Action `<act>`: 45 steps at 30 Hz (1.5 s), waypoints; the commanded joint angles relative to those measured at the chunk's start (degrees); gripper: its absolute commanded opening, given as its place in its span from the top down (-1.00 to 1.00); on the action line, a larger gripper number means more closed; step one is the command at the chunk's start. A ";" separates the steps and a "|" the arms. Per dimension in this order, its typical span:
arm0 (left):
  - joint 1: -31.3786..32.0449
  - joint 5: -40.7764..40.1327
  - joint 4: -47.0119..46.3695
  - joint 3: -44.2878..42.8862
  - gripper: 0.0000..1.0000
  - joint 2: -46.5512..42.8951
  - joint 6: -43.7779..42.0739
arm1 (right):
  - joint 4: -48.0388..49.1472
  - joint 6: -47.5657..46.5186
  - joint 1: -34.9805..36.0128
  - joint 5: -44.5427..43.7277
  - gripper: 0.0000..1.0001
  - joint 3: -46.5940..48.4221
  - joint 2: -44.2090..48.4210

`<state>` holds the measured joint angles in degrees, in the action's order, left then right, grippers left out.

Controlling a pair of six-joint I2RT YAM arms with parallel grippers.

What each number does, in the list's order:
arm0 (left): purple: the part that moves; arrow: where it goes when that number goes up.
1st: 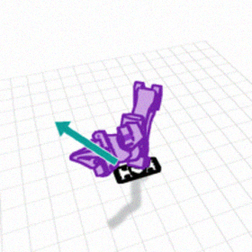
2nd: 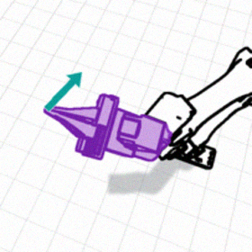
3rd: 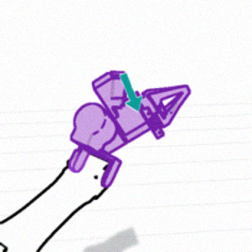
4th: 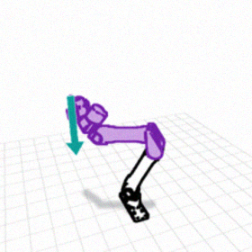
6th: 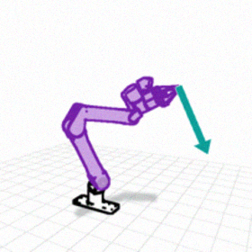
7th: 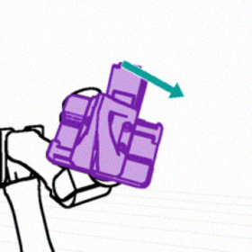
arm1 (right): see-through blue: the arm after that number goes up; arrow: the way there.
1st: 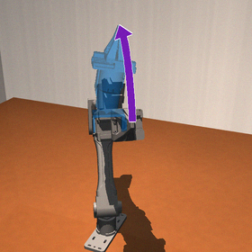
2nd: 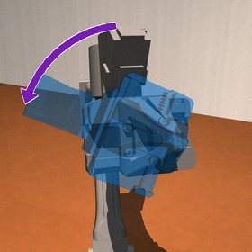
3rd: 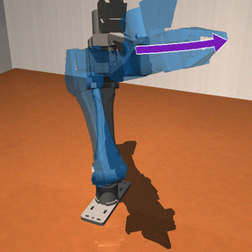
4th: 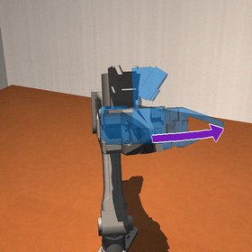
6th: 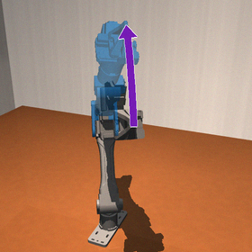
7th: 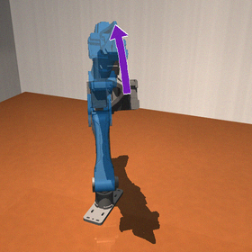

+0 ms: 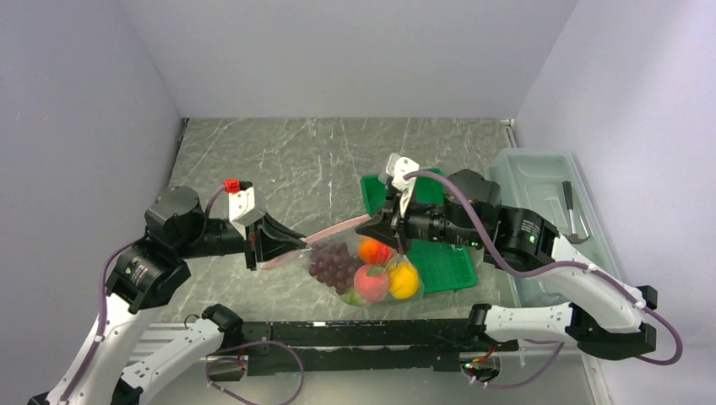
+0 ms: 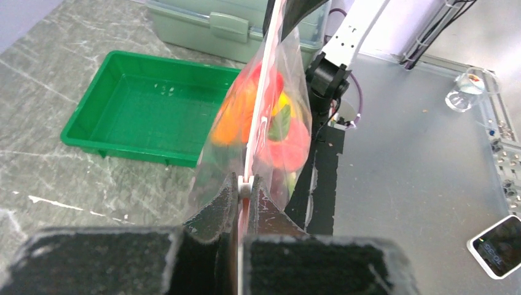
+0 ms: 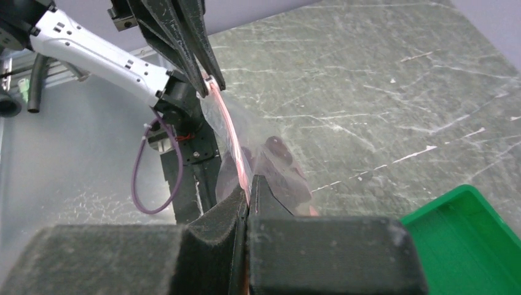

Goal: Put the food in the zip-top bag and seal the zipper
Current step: Zip the zipper food storage bag.

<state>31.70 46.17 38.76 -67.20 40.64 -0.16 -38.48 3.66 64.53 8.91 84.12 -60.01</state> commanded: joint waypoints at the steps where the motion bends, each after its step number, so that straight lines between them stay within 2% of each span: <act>1: -0.07 -4.46 5.30 -0.39 1.00 -1.37 -2.45 | 8.81 1.44 -0.64 -6.23 1.00 1.99 4.72; 13: -0.06 -12.55 5.96 1.08 1.00 -3.10 -1.79 | 10.40 3.39 -0.65 -19.66 1.00 -0.03 10.69; 19: -0.11 -13.76 5.82 1.46 1.00 -3.33 -1.18 | 11.23 3.65 -0.68 -24.56 1.00 -1.06 13.85; 31: -0.06 -14.81 5.62 0.76 0.98 -2.88 -0.79 | 10.27 2.95 -0.64 -24.09 1.00 -0.32 13.73; 34: -0.06 -13.87 4.81 0.25 0.51 -2.74 -0.24 | 8.78 2.43 -0.68 -22.12 1.00 0.92 12.07; 38: -0.07 -12.29 4.45 -2.11 0.03 -2.07 -0.26 | 6.92 1.91 -0.64 -19.22 1.00 2.90 9.63; 41: -0.11 -11.84 3.88 -4.43 -0.26 -1.28 -0.26 | 5.38 1.34 -0.66 -16.52 1.00 4.15 7.81; 42: -0.07 -11.69 3.60 -5.22 -0.42 -0.90 -0.26 | 4.94 1.21 -0.64 -15.51 1.00 4.47 7.25; 45: -0.06 -11.99 3.50 -7.85 -0.58 0.69 -0.59 | 3.91 0.46 -0.64 -11.87 1.00 5.20 5.70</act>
<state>31.79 33.39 44.05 -70.41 39.72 0.05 -37.54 5.56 64.03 -8.25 85.58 -53.41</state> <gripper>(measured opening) 0.747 0.010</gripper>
